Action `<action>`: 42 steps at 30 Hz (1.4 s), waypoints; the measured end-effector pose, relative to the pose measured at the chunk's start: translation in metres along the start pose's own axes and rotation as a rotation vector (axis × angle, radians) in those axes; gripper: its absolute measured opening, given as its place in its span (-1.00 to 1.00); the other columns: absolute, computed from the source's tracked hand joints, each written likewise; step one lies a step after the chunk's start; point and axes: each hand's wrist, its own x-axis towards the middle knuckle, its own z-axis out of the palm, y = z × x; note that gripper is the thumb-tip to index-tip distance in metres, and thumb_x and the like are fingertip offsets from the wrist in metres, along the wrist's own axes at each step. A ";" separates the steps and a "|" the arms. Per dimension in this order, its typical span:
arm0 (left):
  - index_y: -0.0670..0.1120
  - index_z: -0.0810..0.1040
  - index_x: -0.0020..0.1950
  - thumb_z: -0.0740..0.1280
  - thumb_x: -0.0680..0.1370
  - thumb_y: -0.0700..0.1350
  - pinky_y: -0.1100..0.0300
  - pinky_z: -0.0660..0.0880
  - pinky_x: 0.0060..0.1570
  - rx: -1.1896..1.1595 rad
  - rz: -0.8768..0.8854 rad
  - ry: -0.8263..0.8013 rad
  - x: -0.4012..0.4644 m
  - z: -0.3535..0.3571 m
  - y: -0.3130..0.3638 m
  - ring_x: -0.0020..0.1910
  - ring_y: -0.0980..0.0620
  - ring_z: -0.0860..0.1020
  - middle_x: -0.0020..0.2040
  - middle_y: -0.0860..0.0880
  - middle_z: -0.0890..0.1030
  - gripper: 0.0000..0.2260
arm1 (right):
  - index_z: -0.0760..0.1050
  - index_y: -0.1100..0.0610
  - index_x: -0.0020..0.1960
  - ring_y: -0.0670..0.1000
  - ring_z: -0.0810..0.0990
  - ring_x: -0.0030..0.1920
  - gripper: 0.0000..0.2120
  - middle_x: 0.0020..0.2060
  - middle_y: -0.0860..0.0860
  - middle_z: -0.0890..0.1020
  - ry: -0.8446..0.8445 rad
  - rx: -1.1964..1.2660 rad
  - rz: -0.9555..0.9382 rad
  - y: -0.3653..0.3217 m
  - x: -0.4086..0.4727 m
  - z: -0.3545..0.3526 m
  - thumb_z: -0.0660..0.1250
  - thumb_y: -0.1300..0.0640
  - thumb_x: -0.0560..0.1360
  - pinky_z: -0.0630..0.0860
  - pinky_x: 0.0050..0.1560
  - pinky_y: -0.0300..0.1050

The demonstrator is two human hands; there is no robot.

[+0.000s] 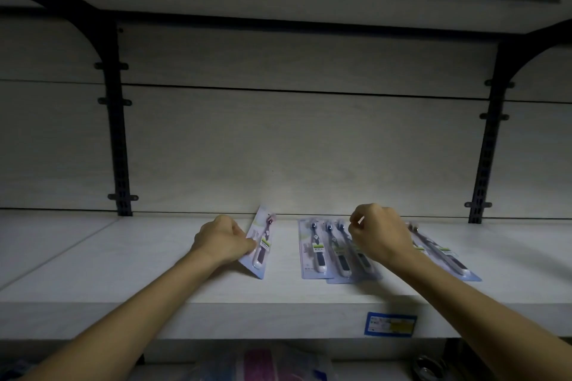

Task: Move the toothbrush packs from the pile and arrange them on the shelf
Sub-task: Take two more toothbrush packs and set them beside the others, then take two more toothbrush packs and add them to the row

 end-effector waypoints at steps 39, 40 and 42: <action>-0.05 0.49 0.23 0.23 0.57 0.00 0.18 0.42 -0.07 0.512 0.336 0.447 -0.156 -0.106 -0.089 0.08 0.00 0.48 0.11 -0.04 0.56 -0.73 | 0.58 0.04 0.09 0.03 0.58 -0.06 -0.76 -0.10 -0.06 0.67 -0.064 0.309 -0.425 -0.157 -0.103 -0.016 0.24 0.08 0.48 0.47 -0.16 -0.12; -0.05 0.48 0.23 0.22 0.57 0.00 0.18 0.42 -0.08 0.526 0.339 0.451 -0.160 -0.117 -0.099 0.08 0.00 0.48 0.11 -0.04 0.56 -0.73 | 0.57 0.03 0.10 0.03 0.57 -0.05 -0.76 -0.09 -0.07 0.66 -0.073 0.313 -0.433 -0.172 -0.109 -0.014 0.24 0.08 0.48 0.43 -0.18 -0.13; -0.06 0.49 0.23 0.22 0.57 -0.01 0.15 0.43 -0.03 0.554 0.332 0.457 -0.170 -0.143 -0.121 0.08 -0.02 0.48 0.11 -0.04 0.55 -0.73 | 0.56 0.04 0.11 0.04 0.57 -0.03 -0.75 -0.08 -0.07 0.66 -0.091 0.327 -0.460 -0.204 -0.122 -0.009 0.23 0.07 0.48 0.41 -0.18 -0.14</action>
